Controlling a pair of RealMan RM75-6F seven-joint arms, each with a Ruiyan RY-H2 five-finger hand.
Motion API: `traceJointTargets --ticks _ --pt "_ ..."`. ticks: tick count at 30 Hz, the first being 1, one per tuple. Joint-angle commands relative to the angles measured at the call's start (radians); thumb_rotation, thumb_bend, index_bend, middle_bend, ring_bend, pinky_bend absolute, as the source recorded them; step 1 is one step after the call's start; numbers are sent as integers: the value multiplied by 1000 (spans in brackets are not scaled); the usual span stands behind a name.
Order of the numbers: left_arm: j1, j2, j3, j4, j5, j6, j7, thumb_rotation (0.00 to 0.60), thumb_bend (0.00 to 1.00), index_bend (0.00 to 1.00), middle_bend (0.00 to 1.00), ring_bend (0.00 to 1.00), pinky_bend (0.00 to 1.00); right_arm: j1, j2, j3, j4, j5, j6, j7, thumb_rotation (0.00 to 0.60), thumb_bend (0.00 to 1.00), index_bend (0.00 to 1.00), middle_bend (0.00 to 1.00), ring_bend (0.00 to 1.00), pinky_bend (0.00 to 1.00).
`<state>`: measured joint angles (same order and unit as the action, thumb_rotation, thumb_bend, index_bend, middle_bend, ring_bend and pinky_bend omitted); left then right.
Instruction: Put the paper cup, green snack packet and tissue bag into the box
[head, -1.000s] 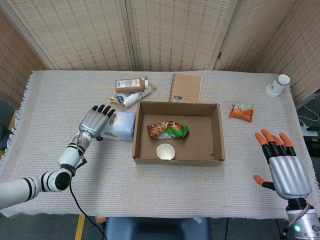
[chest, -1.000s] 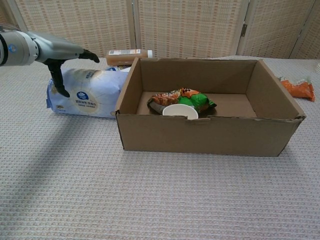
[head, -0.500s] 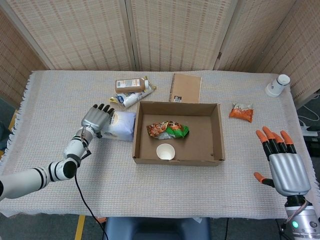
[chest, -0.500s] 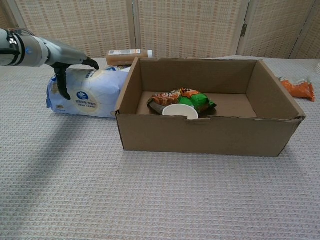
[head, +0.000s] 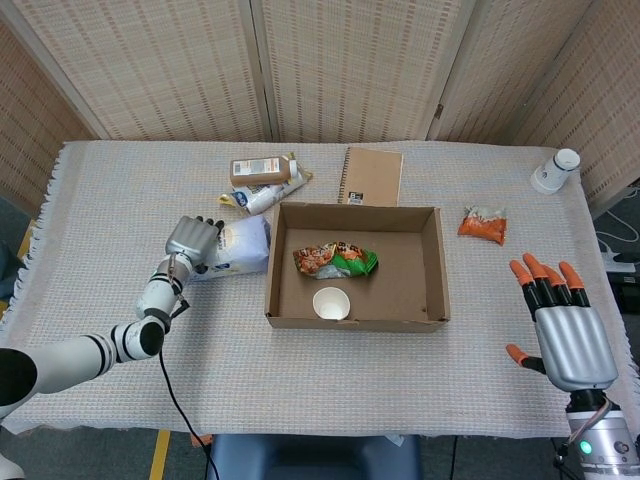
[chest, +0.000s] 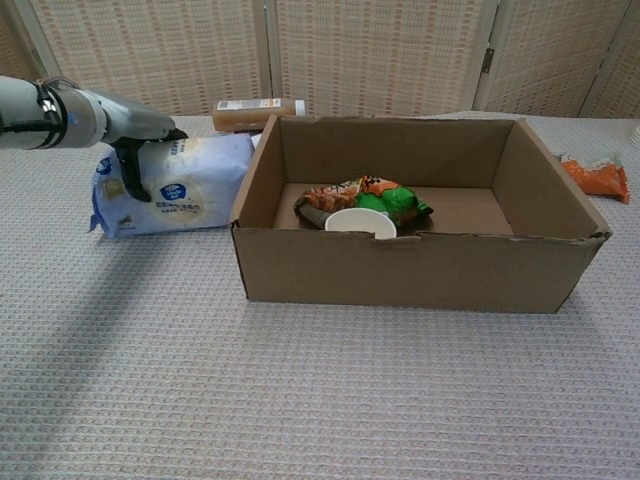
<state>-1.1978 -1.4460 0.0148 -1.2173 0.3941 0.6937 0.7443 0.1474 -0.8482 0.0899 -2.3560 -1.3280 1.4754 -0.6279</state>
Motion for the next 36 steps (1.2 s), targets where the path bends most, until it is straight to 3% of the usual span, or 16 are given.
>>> traceJointTargets --ticks 1,4,10,18,22,29,36 --pt "17 8 1 -15 41 22 -19 600 315 542 558 475 686 1 1 -1 0 3 0 0 600 81 43 0 0 0" --pt "19 38 1 -44 45 33 -17 600 332 599 625 539 723 2 2 -1 0 3 1 1 600 81 43 0 0 0" --pt "-3 156 -10 -157 33 76 14 600 333 610 646 553 727 1 5 -3 0 1 2 8 600 81 43 0 0 0" --pt "-78 380 -56 -371 -14 151 88 600 333 637 702 604 749 -5 14 -13 0 -28 2 28 600 81 43 0 0 0" --pt "-117 441 -87 -462 -7 192 122 600 332 642 708 610 752 -10 21 -20 0 -47 3 41 600 81 43 0 0 0" --pt "-177 412 -177 -581 -15 241 107 600 333 649 718 617 757 -16 35 -24 0 -66 4 63 600 81 43 0 0 0" --pt "-251 253 -239 -587 28 278 100 600 332 655 723 620 757 -16 51 -21 0 -57 -3 85 600 81 43 0 0 0"
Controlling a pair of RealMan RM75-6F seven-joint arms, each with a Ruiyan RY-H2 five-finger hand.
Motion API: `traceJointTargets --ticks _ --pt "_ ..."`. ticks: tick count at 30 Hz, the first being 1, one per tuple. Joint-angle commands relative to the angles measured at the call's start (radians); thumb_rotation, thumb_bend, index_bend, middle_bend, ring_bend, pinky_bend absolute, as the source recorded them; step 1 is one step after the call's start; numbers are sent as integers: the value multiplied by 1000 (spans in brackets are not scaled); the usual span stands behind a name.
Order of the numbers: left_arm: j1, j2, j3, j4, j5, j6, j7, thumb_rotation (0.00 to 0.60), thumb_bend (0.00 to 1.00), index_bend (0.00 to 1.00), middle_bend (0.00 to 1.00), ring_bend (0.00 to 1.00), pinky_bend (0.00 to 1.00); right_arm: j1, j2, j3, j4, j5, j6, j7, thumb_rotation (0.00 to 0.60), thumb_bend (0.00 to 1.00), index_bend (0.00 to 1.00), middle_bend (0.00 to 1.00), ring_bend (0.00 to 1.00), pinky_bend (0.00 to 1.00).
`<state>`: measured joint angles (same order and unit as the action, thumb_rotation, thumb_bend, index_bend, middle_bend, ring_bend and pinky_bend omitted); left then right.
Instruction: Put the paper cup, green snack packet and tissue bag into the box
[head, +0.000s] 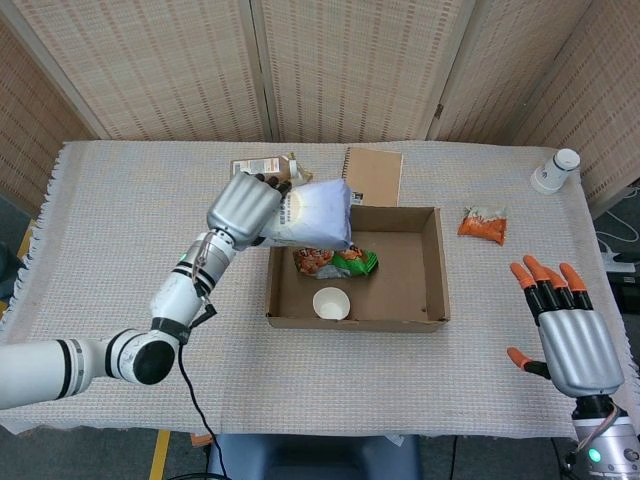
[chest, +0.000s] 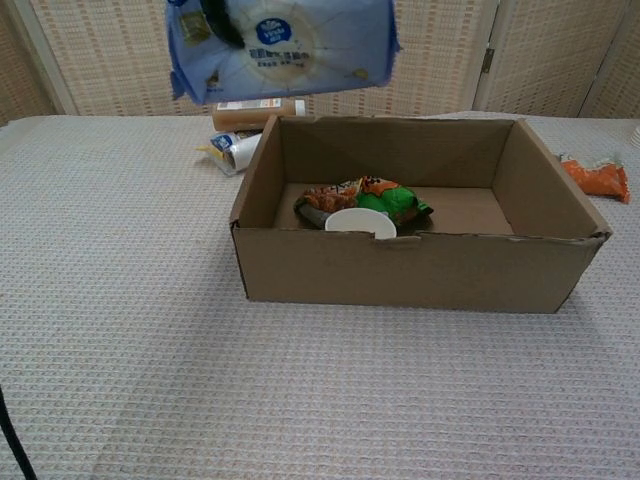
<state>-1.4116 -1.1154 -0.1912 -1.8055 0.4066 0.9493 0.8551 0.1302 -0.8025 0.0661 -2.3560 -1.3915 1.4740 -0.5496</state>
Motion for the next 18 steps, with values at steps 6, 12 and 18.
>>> traceJointTargets --ticks 6,12,18 --pt "-73 -271 -46 107 51 81 -23 600 319 665 730 626 761 0 22 10 0 9 4 29 600 81 43 0 0 0" --pt "-94 -355 -22 186 -21 56 30 600 232 175 223 165 368 -4 32 4 0 -3 -2 45 600 81 43 0 0 0" --pt "-64 -329 -43 180 -34 80 -5 600 143 0 0 0 89 -10 37 3 0 -11 4 50 600 81 43 0 0 0"
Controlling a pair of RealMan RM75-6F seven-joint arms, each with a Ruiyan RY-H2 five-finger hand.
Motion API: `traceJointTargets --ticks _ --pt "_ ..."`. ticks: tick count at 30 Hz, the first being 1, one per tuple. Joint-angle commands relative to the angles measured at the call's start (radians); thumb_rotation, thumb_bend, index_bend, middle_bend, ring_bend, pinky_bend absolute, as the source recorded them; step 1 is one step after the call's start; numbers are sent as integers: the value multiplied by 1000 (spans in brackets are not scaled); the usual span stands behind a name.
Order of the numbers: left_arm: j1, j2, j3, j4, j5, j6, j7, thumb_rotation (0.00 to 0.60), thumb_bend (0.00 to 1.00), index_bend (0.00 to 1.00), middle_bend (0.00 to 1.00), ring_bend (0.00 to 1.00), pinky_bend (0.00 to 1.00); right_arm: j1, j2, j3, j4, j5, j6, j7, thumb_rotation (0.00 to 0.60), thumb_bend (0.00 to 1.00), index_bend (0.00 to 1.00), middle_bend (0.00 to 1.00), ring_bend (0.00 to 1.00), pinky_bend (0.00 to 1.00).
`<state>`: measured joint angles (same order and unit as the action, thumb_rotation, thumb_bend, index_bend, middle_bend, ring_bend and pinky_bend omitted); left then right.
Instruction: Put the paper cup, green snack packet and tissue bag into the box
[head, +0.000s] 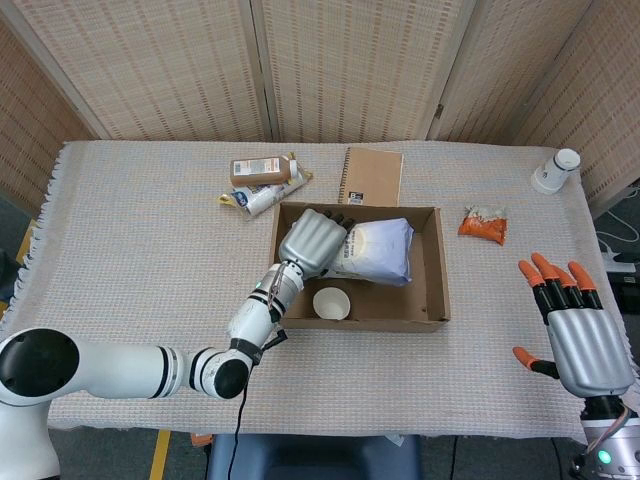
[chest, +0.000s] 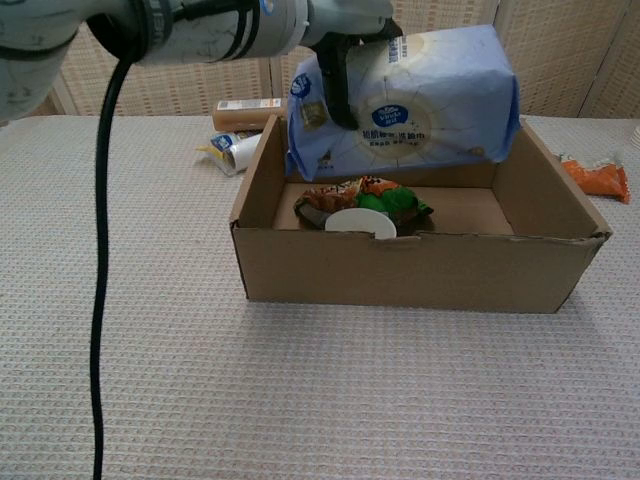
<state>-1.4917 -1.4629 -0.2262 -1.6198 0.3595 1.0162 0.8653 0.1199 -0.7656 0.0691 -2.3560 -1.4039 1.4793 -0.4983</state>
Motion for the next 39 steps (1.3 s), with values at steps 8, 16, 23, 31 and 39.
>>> traceJointTargets --ticks 8,16,23,31,39 --pt "90 138 -23 -104 40 82 -55 600 143 0 0 0 87 8 -16 -1 0 14 -15 -27 600 81 43 0 0 0" --pt "299 382 104 -413 223 271 -66 600 198 0 0 0 100 3 -25 -6 0 1 -10 -33 600 81 43 0 0 0" --pt "595 562 305 -459 604 417 -255 600 198 0 0 0 100 7 -29 -14 0 -34 -27 -24 600 81 50 0 0 0" --pt "906 597 447 -247 937 544 -588 600 198 0 0 0 109 3 -28 -21 0 -64 -31 -13 600 81 58 0 0 0" --pt "1092 579 496 -206 1047 610 -632 600 189 0 8 0 110 7 -39 -22 0 -58 -44 -31 600 81 58 0 0 0"
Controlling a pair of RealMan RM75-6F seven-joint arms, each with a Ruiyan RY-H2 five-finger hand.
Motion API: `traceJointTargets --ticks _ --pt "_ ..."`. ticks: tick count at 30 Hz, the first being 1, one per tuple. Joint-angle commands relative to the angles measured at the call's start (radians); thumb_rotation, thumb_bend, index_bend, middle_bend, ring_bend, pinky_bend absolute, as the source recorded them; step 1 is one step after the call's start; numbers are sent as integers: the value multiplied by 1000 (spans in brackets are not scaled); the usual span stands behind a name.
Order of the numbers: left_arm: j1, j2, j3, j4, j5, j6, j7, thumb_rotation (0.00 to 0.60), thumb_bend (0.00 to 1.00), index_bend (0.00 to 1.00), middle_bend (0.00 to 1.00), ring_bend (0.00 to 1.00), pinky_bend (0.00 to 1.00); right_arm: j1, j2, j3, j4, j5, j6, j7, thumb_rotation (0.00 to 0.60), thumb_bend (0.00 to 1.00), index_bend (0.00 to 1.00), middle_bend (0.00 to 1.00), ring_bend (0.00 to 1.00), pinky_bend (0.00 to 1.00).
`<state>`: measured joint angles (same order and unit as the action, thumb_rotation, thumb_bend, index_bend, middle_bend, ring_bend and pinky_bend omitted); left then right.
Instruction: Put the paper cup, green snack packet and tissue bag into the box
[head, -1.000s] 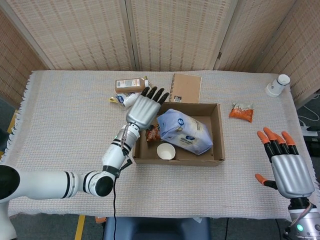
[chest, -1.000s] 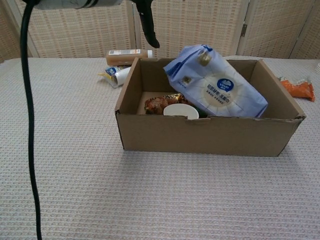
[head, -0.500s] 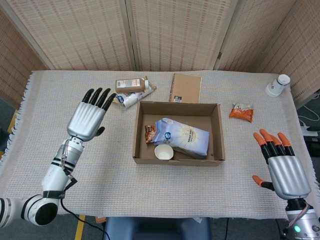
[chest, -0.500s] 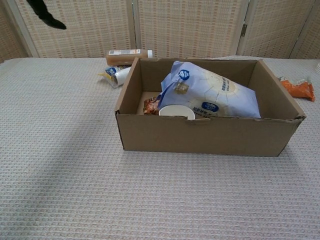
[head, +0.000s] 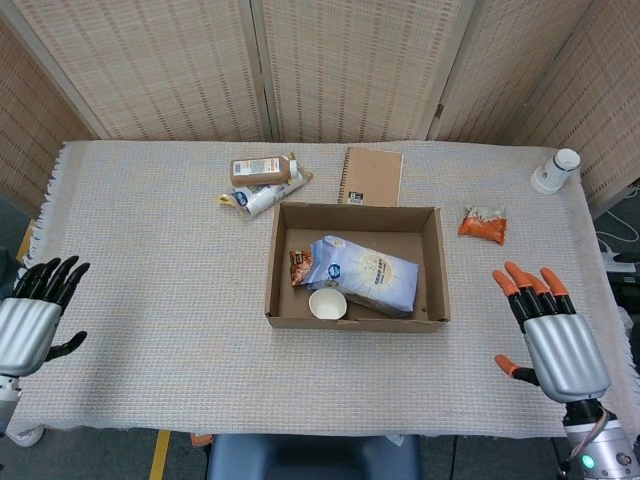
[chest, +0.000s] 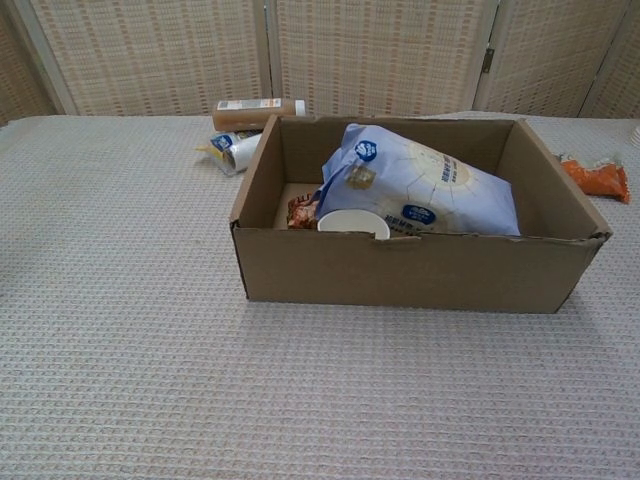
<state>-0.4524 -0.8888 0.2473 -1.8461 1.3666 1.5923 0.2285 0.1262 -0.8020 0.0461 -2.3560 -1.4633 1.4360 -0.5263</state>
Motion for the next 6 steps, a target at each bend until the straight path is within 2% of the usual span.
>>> traceJointTargets --ticks 1,6 --pt "59 10 17 14 42 34 12 600 188 0 11 0 111 1 -3 1 0 1 0 -4 600 81 58 0 0 0" --pt "70 27 -15 -8 55 27 26 600 187 0 13 0 113 1 -7 3 0 1 2 -8 600 81 57 0 0 0"
